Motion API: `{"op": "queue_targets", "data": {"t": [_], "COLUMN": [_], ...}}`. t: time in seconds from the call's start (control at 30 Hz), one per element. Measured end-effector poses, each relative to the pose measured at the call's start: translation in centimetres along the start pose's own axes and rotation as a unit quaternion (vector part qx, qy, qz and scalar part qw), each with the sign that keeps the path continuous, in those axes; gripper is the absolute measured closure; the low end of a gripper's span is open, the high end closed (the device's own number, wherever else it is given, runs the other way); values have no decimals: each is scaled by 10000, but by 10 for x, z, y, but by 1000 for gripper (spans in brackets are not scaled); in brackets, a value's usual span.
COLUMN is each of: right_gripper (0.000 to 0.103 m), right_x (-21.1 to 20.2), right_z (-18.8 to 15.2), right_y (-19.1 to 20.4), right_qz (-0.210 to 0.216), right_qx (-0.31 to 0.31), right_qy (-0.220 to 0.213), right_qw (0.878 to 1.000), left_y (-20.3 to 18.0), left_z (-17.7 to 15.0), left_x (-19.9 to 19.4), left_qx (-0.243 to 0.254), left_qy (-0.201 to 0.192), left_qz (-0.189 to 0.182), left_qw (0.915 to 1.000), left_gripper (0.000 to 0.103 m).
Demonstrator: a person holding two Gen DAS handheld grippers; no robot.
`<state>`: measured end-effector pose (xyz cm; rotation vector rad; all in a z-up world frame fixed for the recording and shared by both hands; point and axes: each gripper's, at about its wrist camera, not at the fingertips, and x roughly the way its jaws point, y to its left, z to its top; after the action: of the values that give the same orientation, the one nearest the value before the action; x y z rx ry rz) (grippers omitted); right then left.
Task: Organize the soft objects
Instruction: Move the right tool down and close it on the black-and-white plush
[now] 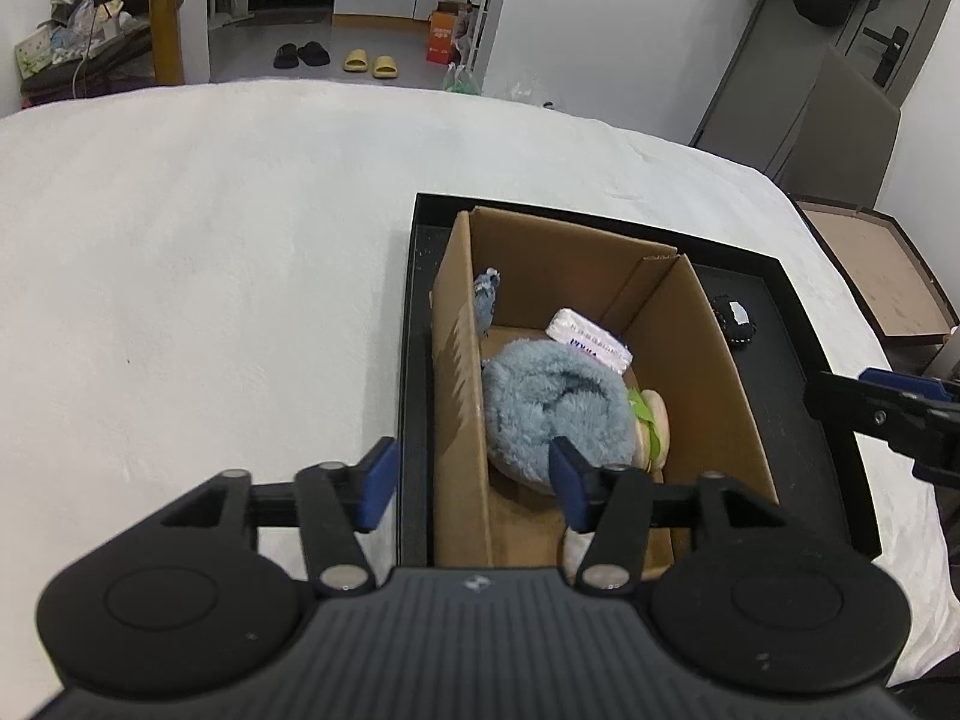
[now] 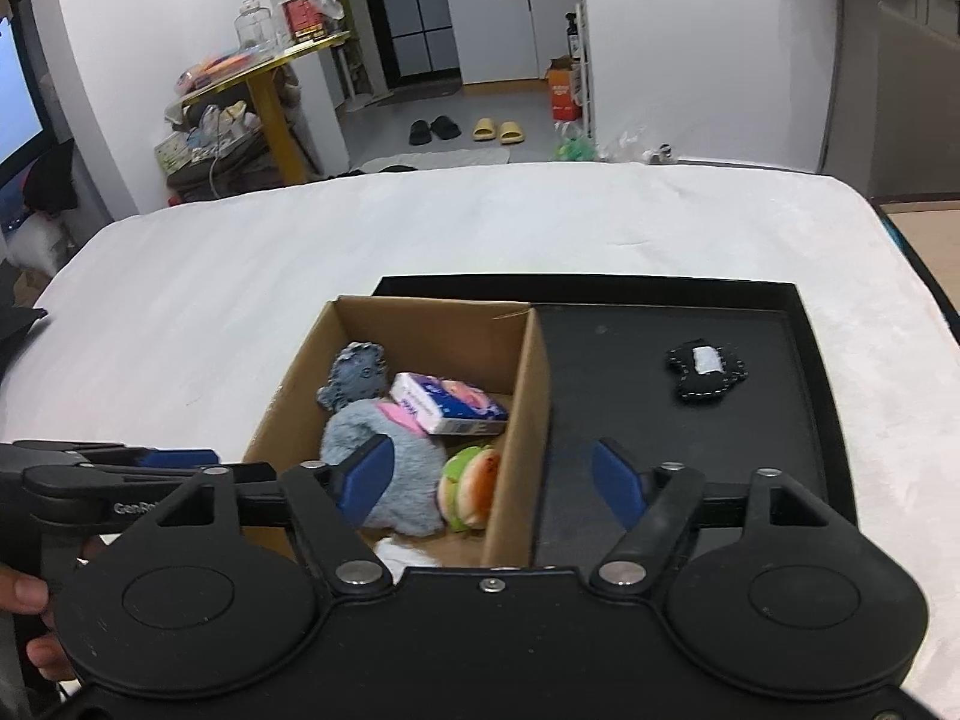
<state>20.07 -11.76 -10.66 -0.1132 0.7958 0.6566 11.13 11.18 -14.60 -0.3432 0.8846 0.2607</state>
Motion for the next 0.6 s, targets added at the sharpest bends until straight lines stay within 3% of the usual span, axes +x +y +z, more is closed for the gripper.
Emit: {"op": "queue_targets", "data": {"t": [0.17, 0.6], "right_gripper": [24, 21], "right_x": [3, 14], "right_z": [-1, -7], "right_y": [-11, -38], "right_qz": [-123, -291], "right_qx": [95, 353], "right_qy": [-29, -105], "right_qw": [9999, 9989], "left_y": [-5, -13], "left_z": [3, 7], "left_x": [1, 12], "left_qx": [38, 33], "left_qy": [-7, 61], "left_qz": [80, 273], "left_qw": [10000, 9996], "left_gripper": [39, 36]}}
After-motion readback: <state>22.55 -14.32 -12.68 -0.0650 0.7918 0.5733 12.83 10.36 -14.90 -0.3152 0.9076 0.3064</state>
